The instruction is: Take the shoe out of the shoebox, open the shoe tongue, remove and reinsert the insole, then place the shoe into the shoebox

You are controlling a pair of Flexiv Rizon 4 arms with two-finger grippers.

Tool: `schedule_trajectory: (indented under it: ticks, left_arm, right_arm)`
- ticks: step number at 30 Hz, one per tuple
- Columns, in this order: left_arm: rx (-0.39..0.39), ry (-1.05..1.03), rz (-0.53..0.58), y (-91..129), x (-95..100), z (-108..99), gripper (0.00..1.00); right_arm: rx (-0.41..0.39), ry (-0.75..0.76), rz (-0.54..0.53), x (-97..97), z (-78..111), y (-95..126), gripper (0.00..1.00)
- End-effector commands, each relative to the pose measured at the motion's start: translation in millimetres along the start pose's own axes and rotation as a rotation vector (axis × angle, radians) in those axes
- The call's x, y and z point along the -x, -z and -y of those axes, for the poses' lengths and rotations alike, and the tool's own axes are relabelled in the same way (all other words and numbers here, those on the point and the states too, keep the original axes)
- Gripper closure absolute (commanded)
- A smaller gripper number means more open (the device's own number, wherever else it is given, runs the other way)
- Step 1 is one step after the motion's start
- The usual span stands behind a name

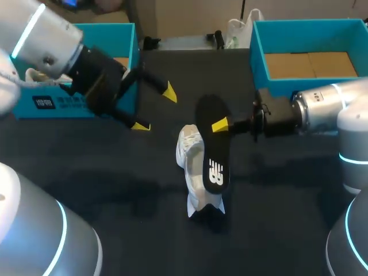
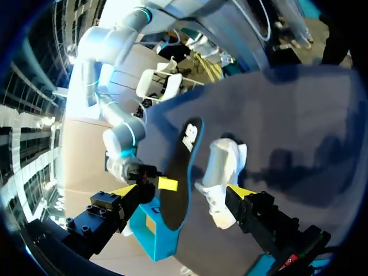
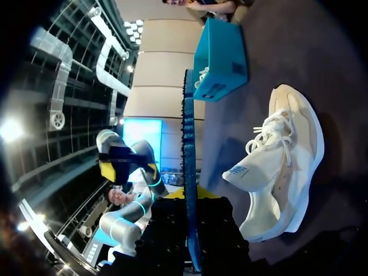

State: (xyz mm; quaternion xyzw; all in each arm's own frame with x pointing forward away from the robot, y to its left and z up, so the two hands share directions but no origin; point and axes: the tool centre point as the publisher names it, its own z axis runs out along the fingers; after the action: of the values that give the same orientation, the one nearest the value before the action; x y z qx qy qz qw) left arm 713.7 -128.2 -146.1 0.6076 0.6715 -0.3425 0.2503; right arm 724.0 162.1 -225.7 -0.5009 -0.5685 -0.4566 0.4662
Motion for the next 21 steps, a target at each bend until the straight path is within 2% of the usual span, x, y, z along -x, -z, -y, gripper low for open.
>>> schedule_trajectory:
  ticks: [1, 2, 3, 11, 18, 21]
  left_arm:
    - [0.066, -0.074, 0.274, -20, -12.8, -5, 0.00]
    - [0.064, -0.071, 0.280, -21, -13.0, -5, 0.00]
    - [0.046, -0.074, 0.332, -22, -13.3, -6, 0.00]
    - [0.062, -0.137, 0.528, -30, -11.5, -18, 0.00]
    - [0.072, -0.179, 0.595, -37, -12.6, -21, 0.00]
    - [0.099, -0.219, 0.621, -43, -12.8, -26, 0.00]
  right_arm:
    - [0.005, -0.001, 0.001, -2.5, 4.4, -3, 1.00]
    - [0.005, -0.002, 0.001, -3.5, 4.6, -3, 1.00]
    - [0.003, -0.003, -0.002, -5.8, 4.5, -3, 1.00]
    - [-0.005, -0.012, -0.017, -15.6, 3.0, -3, 1.00]
    - [-0.014, -0.027, -0.036, -19.5, 5.2, -9, 1.00]
    - [-0.017, -0.030, -0.045, -19.8, 6.8, -14, 1.00]
